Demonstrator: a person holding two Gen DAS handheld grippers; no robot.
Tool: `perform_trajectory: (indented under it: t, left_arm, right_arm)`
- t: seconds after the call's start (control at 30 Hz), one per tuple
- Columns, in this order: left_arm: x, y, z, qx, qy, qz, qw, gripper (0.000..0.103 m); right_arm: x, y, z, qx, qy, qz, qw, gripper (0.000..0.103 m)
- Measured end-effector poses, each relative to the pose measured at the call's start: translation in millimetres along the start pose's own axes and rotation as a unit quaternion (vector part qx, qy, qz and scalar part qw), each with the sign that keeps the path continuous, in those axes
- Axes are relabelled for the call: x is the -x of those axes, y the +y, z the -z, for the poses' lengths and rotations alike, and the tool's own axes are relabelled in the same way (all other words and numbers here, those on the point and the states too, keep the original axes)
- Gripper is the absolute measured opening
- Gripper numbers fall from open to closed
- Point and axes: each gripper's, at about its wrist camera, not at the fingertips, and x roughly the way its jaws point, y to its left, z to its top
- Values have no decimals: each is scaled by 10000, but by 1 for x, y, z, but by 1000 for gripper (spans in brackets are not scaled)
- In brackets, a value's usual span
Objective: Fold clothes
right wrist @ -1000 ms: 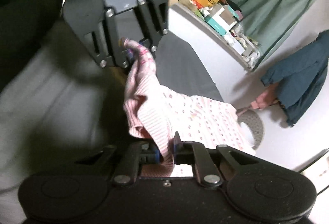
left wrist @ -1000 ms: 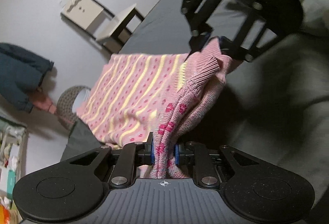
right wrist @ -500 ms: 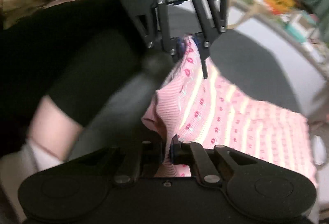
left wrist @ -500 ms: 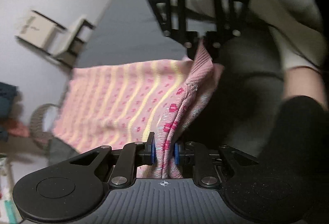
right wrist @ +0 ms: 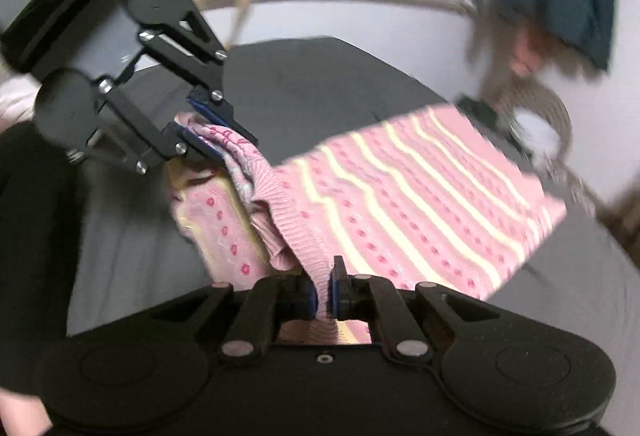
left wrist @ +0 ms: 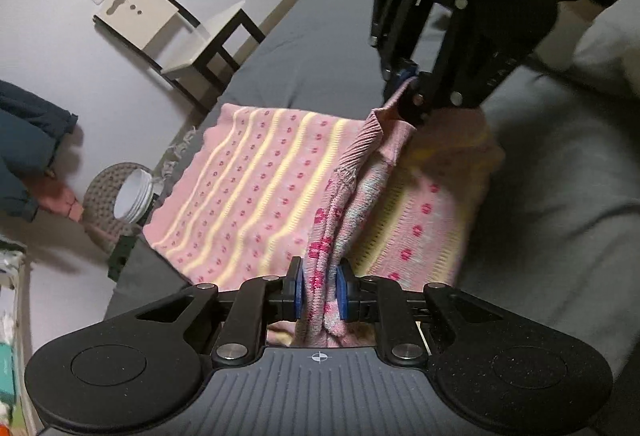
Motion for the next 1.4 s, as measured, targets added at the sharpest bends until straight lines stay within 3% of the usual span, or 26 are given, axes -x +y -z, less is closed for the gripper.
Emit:
perform_trajectory:
  t: [0.23, 0.47, 0.53, 0.57, 0.63, 0.73, 0.83, 0.9, 0.97, 1.03, 1.13, 1.2, 1.27, 1.3, 1.4]
  left_arm:
    - [-39, 29, -9, 441, 10, -102, 9990, 16]
    - [-89, 50, 3, 1070, 180, -14, 9941, 18]
    - [-97, 54, 8, 1352, 162, -80, 9906, 31]
    - [-100, 56, 11, 1507, 150, -137, 9884, 36]
    - [-100, 62, 17, 1910, 38, -319, 9811, 64]
    - [-88, 70, 30, 2579, -263, -532, 9643, 72]
    - [-74, 75, 48, 3393, -399, -511, 9385, 73]
    - [-70, 76, 64, 4122, -493, -324, 9092, 73]
    - [-69, 75, 80, 4822, -758, -176, 8726, 73]
    - [-71, 72, 93, 5302, -977, -193, 8420, 73]
    - [-77, 70, 108, 5759, -926, -299, 8117, 73]
    - [-82, 67, 115, 5900, -860, -165, 8027, 72]
    - [-86, 64, 121, 5996, -827, 25, 7960, 72]
    - [-86, 62, 123, 6015, -849, 100, 7943, 72]
    - [-92, 58, 121, 5838, -833, 185, 8074, 38]
  right_arm:
    - [-24, -54, -9, -1122, 63, 101, 9936, 7]
    - [-57, -92, 8, -2396, 123, -166, 9707, 8]
    - [-65, -99, 15, -2658, 153, -51, 9639, 13]
    - [-63, -105, 20, -2876, 123, -2, 9577, 20]
    - [-59, -116, 29, -3311, 58, 87, 9435, 28]
    - [-45, -131, 42, -3906, -134, -21, 9205, 33]
    - [-29, -136, 53, -4182, -156, -155, 9081, 56]
    - [-25, -136, 59, -4281, -130, -292, 9031, 66]
    - [-23, -135, 63, -4349, -73, -443, 8993, 67]
    - [-24, -133, 63, -4376, 58, -521, 8976, 67]
    - [-26, -125, 62, -4177, 172, -540, 9068, 67]
    - [-29, -120, 61, -3998, 245, -571, 9145, 63]
    - [-32, -115, 60, -3826, 320, -604, 9214, 44]
    - [-36, -115, 60, -3824, 360, -641, 9211, 41]
    - [-40, -116, 61, -3832, 381, -545, 9213, 16]
